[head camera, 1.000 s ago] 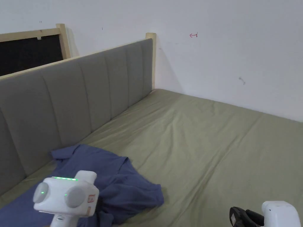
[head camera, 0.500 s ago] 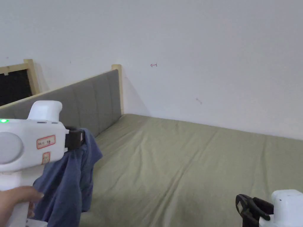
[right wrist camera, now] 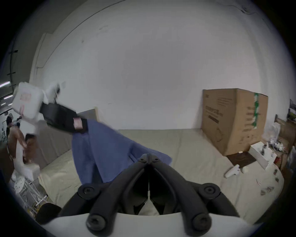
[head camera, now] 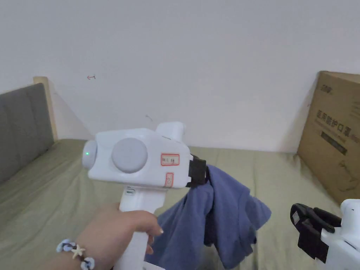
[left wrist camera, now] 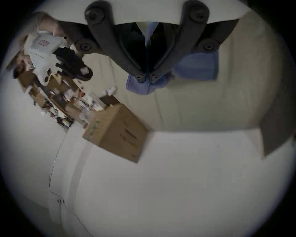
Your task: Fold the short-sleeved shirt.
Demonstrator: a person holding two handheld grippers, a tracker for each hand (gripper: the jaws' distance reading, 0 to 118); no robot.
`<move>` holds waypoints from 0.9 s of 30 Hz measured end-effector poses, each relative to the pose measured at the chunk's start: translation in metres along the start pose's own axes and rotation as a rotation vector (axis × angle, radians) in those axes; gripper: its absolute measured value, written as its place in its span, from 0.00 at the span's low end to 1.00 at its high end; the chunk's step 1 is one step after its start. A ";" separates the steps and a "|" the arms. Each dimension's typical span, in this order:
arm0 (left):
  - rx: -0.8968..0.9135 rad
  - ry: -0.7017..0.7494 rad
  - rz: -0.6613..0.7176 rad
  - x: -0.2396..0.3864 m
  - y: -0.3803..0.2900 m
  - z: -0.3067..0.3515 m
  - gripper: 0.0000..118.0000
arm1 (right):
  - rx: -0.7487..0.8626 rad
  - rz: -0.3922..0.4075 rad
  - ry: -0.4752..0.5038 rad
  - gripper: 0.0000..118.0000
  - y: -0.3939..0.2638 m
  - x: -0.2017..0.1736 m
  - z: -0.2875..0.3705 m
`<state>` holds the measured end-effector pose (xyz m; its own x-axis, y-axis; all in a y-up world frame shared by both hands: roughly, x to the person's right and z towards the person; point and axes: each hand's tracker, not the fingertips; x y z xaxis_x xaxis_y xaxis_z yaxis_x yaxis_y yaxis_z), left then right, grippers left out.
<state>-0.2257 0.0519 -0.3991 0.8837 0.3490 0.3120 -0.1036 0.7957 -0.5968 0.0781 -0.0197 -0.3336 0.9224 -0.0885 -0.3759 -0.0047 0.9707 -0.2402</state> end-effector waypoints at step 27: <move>0.189 0.193 0.116 -0.049 -0.087 0.055 0.03 | -0.056 -0.097 -0.093 0.00 -0.047 0.035 0.007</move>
<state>-0.2853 -0.0069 -0.3220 0.9296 0.3569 0.0920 -0.2763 0.8402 -0.4666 0.1133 -0.0669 -0.3293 0.9514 -0.1574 -0.2647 0.0666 0.9444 -0.3219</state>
